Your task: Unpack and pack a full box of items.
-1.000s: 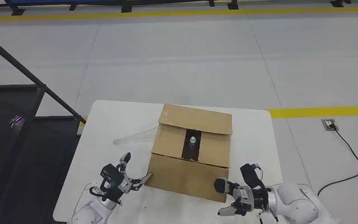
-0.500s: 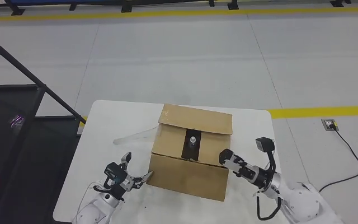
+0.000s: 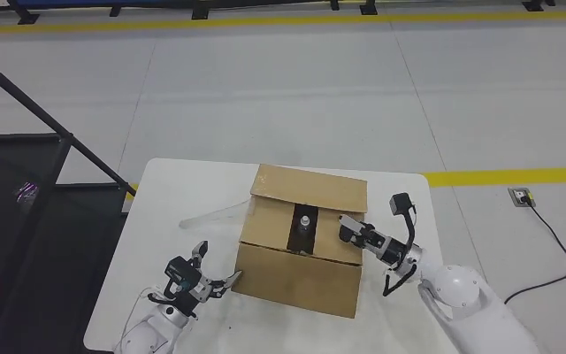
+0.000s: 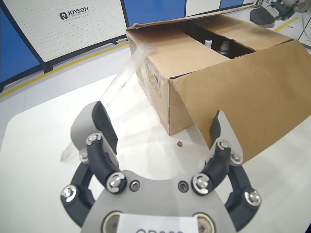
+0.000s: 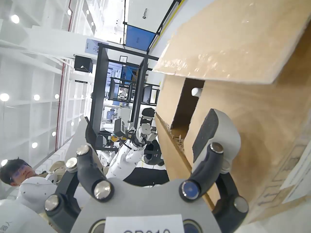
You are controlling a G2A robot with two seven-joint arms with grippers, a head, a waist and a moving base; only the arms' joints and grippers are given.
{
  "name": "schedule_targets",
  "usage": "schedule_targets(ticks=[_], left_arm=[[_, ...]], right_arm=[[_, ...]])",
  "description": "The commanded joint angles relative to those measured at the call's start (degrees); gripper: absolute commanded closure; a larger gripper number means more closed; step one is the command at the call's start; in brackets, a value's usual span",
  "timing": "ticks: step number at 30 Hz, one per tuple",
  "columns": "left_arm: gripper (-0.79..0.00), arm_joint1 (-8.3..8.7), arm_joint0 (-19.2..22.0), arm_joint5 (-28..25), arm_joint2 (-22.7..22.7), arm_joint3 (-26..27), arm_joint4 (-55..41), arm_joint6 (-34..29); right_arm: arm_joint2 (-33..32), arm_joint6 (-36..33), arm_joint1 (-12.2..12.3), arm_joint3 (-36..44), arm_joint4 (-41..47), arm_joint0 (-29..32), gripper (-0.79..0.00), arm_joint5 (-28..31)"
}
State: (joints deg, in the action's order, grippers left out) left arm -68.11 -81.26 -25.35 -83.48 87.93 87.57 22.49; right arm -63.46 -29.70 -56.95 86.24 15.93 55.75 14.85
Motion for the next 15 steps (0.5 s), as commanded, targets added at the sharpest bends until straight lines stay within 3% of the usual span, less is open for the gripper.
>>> schedule_targets(ticks=[1,7,15], left_arm=[[-0.785,0.0,0.0,0.0,0.0,0.0,0.0,0.0],[-0.785,0.0,0.0,0.0,0.0,0.0,0.0,0.0],[-0.785,0.0,0.0,0.0,0.0,0.0,0.0,0.0]], right_arm=[[0.76,2.7,-0.57,-1.17,-0.18,-1.29,-0.785,0.18],[2.76,10.39,-2.38,-4.65,-2.06,-5.11,-0.785,4.25],[6.69,20.27,-5.53,-14.11,-8.28,-15.73,-0.785,0.32]])
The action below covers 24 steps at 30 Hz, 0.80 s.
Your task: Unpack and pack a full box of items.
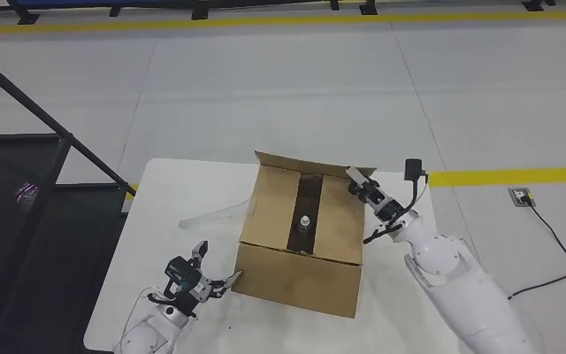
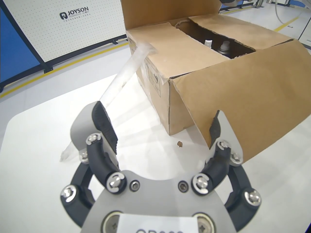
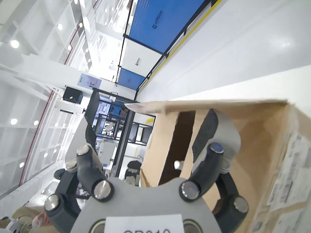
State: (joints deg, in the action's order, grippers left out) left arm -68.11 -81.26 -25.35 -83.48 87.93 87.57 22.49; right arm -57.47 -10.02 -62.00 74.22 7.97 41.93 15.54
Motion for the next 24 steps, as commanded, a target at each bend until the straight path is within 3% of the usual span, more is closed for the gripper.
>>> schedule_targets(ticks=[1,12,18,24], left_arm=[[-0.785,0.0,0.0,0.0,0.0,0.0,0.0,0.0],[-0.785,0.0,0.0,0.0,0.0,0.0,0.0,0.0],[-0.785,0.0,0.0,0.0,0.0,0.0,0.0,0.0],[-0.785,0.0,0.0,0.0,0.0,0.0,0.0,0.0]], right_arm=[[1.42,0.91,-0.99,-3.95,-0.61,-3.65,-0.785,-0.83],[10.26,6.83,-7.64,-21.95,-2.43,-16.84,-0.785,-6.59],[12.29,4.83,-10.58,-29.83,-0.13,-20.47,-0.785,-6.26],[11.95,2.42,-11.89,-34.05,0.73,-21.82,-0.785,-4.17]])
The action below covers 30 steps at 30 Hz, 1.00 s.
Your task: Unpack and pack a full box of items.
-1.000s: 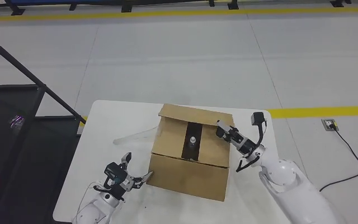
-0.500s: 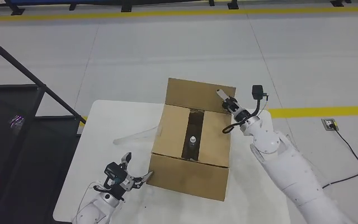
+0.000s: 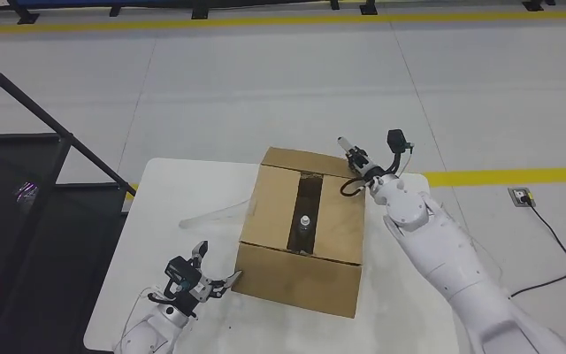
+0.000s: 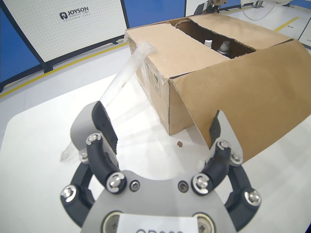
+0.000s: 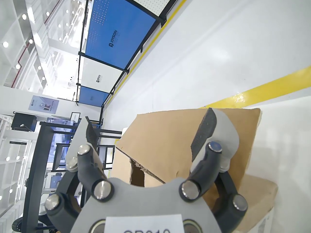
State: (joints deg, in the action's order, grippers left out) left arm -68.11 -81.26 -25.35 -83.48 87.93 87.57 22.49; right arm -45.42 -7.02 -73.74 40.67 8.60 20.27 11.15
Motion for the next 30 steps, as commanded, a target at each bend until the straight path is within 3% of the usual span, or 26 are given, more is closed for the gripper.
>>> schedule_targets(ticks=[1,7,11,14,17,23,30], left_arm=[[-0.785,0.0,0.0,0.0,0.0,0.0,0.0,0.0],[-0.785,-0.05,-0.36,1.09,-0.76,0.99,-2.41,0.53],[-0.785,0.0,-1.38,1.63,-2.66,2.55,-6.41,4.0],[-0.785,-0.06,-2.15,2.92,-4.17,2.52,-10.17,4.51],[-0.785,-0.15,-1.21,7.87,-4.49,1.63,-8.58,1.63],[-0.785,-0.69,0.88,12.18,-2.21,-1.04,-8.13,0.73],[-0.785,-0.74,0.69,11.83,-2.05,-1.67,-8.47,1.96]], right_arm=[[-0.37,-0.91,-0.28,-0.69,0.47,-0.13,-0.785,1.02],[-4.05,-6.03,0.14,3.46,5.62,3.21,-0.785,13.23],[-6.23,-13.77,1.15,9.88,7.69,6.85,-0.785,16.78],[-6.96,-21.49,1.89,15.72,8.84,9.84,-0.785,15.29],[-7.12,-25.95,2.45,20.43,7.32,11.88,-0.785,10.97],[-5.95,-24.14,2.38,24.47,0.9,13.76,-0.785,4.08],[-2.84,-21.55,0.44,19.8,-1.39,10.92,-0.785,-0.52]])
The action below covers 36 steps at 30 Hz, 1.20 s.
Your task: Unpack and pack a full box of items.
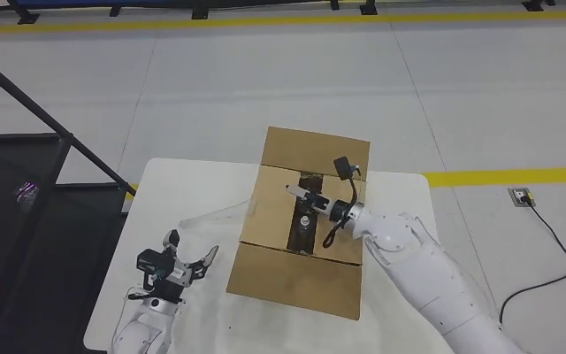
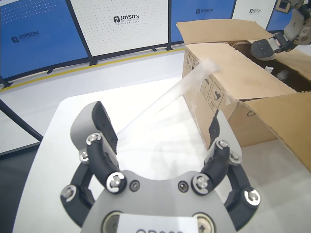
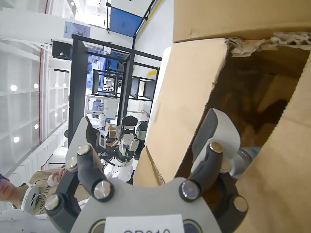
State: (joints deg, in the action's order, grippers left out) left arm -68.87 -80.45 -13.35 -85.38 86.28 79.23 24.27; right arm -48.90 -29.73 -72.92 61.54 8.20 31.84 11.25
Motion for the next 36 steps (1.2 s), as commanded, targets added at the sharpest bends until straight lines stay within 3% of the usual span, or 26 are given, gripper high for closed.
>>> schedule_targets(ticks=[1,9,17,24,36], left_arm=[[-0.785,0.04,-0.26,-0.42,-0.26,0.01,-0.28,0.31],[-0.785,0.36,-1.53,-4.17,-1.03,0.08,-0.1,2.95],[-0.785,0.6,-3.47,-5.85,-1.02,3.24,1.75,5.32],[-0.785,0.78,-3.69,-7.04,0.59,8.04,5.89,3.1],[-0.785,0.04,1.48,-2.64,5.38,10.1,7.43,-2.51]], right_arm=[[1.24,1.09,-0.82,-1.87,-0.42,-1.05,-0.785,-0.61],[3.61,-2.56,-4.14,-10.73,6.65,-5.27,-0.785,4.25],[1.76,-3.49,-6.3,-16.43,15.77,-7.33,-0.785,9.39],[0.91,-5.89,-7.37,-14.81,19.22,-7.08,-0.785,12.53],[1.28,-2.71,-9.22,-10.1,18.32,-6.29,-0.785,14.62]])
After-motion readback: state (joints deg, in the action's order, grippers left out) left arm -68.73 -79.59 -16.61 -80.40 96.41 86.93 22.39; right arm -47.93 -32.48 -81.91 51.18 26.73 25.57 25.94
